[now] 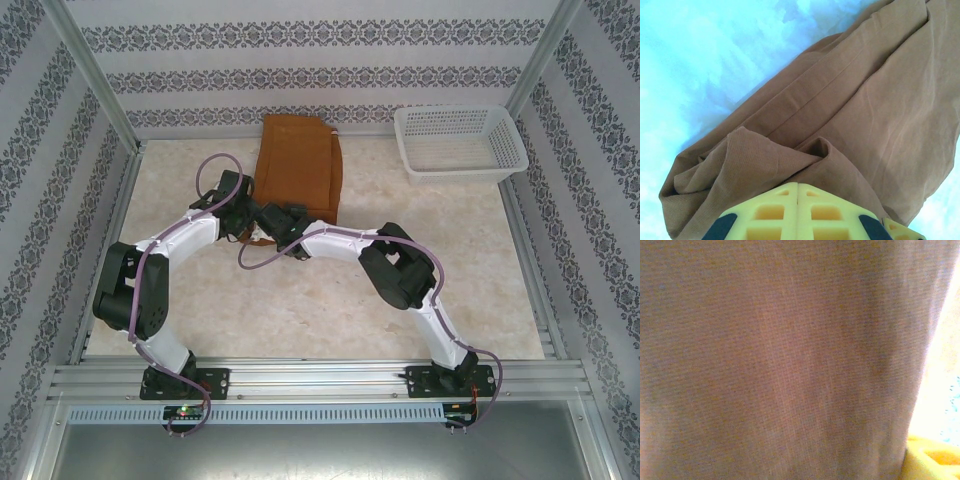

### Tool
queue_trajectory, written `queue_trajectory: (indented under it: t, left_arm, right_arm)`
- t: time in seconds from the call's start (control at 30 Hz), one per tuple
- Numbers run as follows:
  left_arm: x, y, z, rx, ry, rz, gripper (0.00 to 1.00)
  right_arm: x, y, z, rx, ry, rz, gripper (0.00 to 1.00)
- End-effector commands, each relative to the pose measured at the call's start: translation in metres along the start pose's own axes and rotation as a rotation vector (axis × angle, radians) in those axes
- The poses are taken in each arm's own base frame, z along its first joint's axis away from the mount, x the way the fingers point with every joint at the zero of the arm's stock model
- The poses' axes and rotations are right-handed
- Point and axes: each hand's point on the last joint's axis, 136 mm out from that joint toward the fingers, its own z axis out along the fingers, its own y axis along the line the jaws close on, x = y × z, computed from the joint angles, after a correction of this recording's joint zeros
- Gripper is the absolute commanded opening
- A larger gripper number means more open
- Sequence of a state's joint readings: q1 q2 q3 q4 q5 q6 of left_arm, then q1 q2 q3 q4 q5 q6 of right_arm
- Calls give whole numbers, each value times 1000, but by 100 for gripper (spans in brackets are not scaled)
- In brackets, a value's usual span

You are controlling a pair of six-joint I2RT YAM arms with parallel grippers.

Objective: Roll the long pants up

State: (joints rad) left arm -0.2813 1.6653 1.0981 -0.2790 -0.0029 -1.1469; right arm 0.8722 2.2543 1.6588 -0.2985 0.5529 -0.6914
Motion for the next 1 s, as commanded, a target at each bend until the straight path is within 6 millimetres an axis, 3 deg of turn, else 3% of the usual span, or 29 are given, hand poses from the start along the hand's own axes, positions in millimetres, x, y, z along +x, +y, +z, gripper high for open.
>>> queue_trajectory:
  t: [0.0, 0.07, 0.3, 0.47, 0.8, 0.97]
  left_arm:
    - [70, 50, -7, -172, 244, 75, 0]
    - [68, 48, -6, -171, 241, 77, 0]
    - [63, 30, -2, -154, 243, 104, 0]
    - [54, 15, -6, -137, 228, 135, 0]
    - [49, 19, -20, -136, 207, 139, 0]
    - [42, 23, -29, -134, 188, 127, 0]
  right_arm:
    - [-1, -60, 12, 124, -80, 289, 54]
    - [1, -53, 10, 79, -86, 299, 1]
    - [11, -24, -14, -40, -50, 273, 0]
    - [14, -8, -52, -193, -19, 289, 0]
    - [11, -11, -116, -480, 3, 373, 0]
    - [10, -7, -136, -612, 54, 405, 0]
